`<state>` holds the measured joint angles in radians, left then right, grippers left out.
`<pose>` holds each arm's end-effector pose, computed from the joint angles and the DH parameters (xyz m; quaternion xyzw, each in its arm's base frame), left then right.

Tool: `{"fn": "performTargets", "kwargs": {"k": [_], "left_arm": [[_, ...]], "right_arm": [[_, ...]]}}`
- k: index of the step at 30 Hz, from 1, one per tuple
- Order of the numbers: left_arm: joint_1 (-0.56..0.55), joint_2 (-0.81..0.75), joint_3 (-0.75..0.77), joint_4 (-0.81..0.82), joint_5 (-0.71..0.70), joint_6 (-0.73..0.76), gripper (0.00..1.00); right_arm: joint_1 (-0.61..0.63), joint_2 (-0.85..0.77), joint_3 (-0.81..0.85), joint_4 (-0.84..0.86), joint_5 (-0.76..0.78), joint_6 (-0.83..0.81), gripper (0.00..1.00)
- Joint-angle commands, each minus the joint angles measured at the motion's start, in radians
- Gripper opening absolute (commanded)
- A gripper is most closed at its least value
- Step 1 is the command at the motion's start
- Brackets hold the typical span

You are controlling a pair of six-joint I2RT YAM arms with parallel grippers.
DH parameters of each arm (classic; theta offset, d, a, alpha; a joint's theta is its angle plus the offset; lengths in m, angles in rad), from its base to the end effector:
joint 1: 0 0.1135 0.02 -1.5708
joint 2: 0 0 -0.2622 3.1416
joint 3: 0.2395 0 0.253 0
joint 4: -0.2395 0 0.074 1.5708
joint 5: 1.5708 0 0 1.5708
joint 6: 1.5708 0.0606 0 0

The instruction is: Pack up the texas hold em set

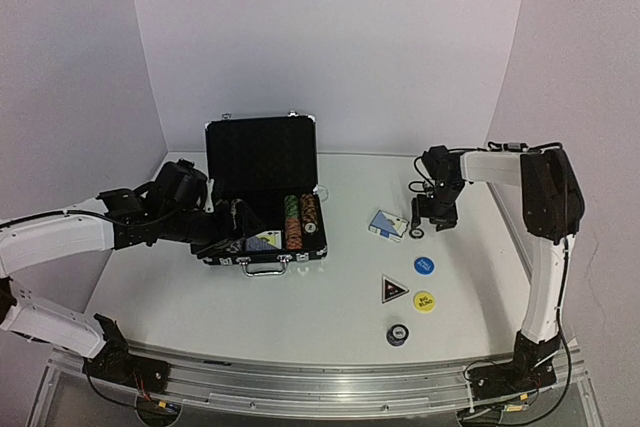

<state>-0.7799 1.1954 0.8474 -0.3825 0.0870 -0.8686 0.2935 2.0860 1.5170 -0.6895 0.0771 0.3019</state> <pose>0.1921 -0.1975 0.2404 -0.0227 0.9121 -0.3261 0.2476 0.4128 0.1199 0.1319 0.0101 0.9871 0.0092 0.1597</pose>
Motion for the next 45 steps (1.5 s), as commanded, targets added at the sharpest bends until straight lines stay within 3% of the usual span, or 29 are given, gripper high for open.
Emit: {"fn": "performTargets", "kwargs": {"k": [1,6,19,27,33,45], "left_arm": [[-0.001,-0.032,0.01,-0.036,-0.043,0.003,1.0],[-0.001,-0.024,0.013,-0.05,-0.05,0.007,1.0],[-0.001,0.004,0.008,-0.035,-0.034,0.009,1.0],[-0.001,0.0,0.006,-0.032,-0.03,0.012,1.0],[-0.001,-0.003,-0.002,-0.017,-0.018,0.013,1.0],[-0.001,0.02,-0.014,0.058,0.024,0.018,1.0]], "right_arm": [[0.016,0.038,0.041,-0.006,-0.066,-0.066,0.69],[0.063,0.075,0.04,-0.008,0.023,-0.122,0.68],[0.112,0.119,0.015,-0.023,0.053,-0.12,0.59],[0.139,0.143,-0.014,-0.035,0.047,-0.083,0.45],[0.14,0.101,-0.048,-0.042,0.09,-0.086,0.36],[0.186,-0.096,-0.083,-0.046,0.053,-0.093,0.34]]}}
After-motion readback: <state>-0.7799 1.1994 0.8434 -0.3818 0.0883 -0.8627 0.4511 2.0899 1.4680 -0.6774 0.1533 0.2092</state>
